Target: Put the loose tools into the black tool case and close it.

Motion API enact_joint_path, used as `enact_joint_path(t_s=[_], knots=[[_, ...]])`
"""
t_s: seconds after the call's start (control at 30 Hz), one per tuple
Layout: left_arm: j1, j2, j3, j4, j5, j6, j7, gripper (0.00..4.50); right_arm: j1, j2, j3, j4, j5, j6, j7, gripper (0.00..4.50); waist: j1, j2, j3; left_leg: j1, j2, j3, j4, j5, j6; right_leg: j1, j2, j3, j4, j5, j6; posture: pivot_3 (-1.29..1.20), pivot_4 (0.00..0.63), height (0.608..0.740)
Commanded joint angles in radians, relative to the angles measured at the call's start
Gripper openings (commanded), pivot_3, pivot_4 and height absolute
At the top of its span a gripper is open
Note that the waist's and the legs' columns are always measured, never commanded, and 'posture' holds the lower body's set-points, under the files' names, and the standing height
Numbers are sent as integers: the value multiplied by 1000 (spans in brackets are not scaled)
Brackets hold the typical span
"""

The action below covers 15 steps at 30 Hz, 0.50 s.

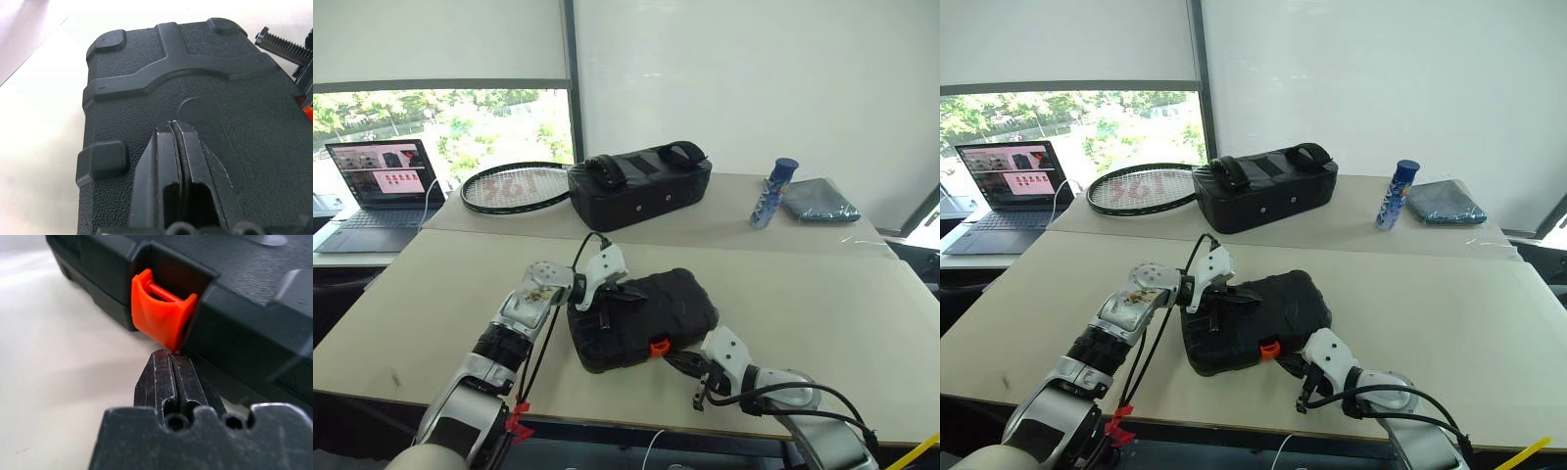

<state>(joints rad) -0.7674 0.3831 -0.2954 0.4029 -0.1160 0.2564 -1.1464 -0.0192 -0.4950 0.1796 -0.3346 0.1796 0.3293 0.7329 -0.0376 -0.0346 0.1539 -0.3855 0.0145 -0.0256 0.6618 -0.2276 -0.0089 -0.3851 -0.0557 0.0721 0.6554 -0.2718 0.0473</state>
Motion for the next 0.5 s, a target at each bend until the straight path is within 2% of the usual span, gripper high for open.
enact_joint_path(t_s=[0.03, 0.07, 0.17, 0.3, 0.33, 0.43, 0.5], knots=[[68, -6, -30, 56, 23, 1, -14, 112, -12, 4, -70, -123, 59, 6, -20, 0, -1, 0, 0, 0, 0, 0, 0, 0, 0, 0, 0, 0, 0, 0, 0, 0, 150, 740], [73, -6, -2, 45, -2, -13, -20, 112, 5, -13, -82, -130, 62, 1, -6, 0, -2, 0, 0, 0, 0, 0, 0, 0, 0, 0, 0, 0, 0, 0, 0, 0, 150, 740], [103, 40, 166, -50, -168, -57, -104, 112, 96, -91, -223, -148, 143, -50, 80, 0, -4, 2, 0, -1, 0, 0, -1, 0, 0, -1, 0, 0, 0, 0, 0, 0, 150, 740], [149, 127, 268, -124, -264, -28, -159, 112, 179, -130, -380, -138, 273, -75, 157, 0, -7, 0, 2, -5, 1, -1, -2, 0, 0, -4, 0, -1, -2, 1, -1, 0, 150, 740], [182, 177, 300, -139, -271, -29, -171, 42, 209, -158, -427, -123, 291, -112, 214, 288, -5, 0, 2, -5, 1, -1, -3, 0, 0, -4, 0, -1, -3, 2, -4, 0, 150, 740], [310, 313, 366, -207, -291, -11, -216, 762, 265, -211, -530, -48, 290, -239, 325, 1130, -7, 2, 3, -6, 1, 0, -3, -1, 1, -4, -1, -1, -7, 3, -6, 0, 150, 740], [400, 364, 425, -243, -301, -37, -208, 1523, 290, -239, -572, 15, 283, -305, 380, 1810, -6, 2, 5, -6, 1, 0, -3, -3, 2, -4, -2, -1, -8, 3, -6, 0, 150, 740]])
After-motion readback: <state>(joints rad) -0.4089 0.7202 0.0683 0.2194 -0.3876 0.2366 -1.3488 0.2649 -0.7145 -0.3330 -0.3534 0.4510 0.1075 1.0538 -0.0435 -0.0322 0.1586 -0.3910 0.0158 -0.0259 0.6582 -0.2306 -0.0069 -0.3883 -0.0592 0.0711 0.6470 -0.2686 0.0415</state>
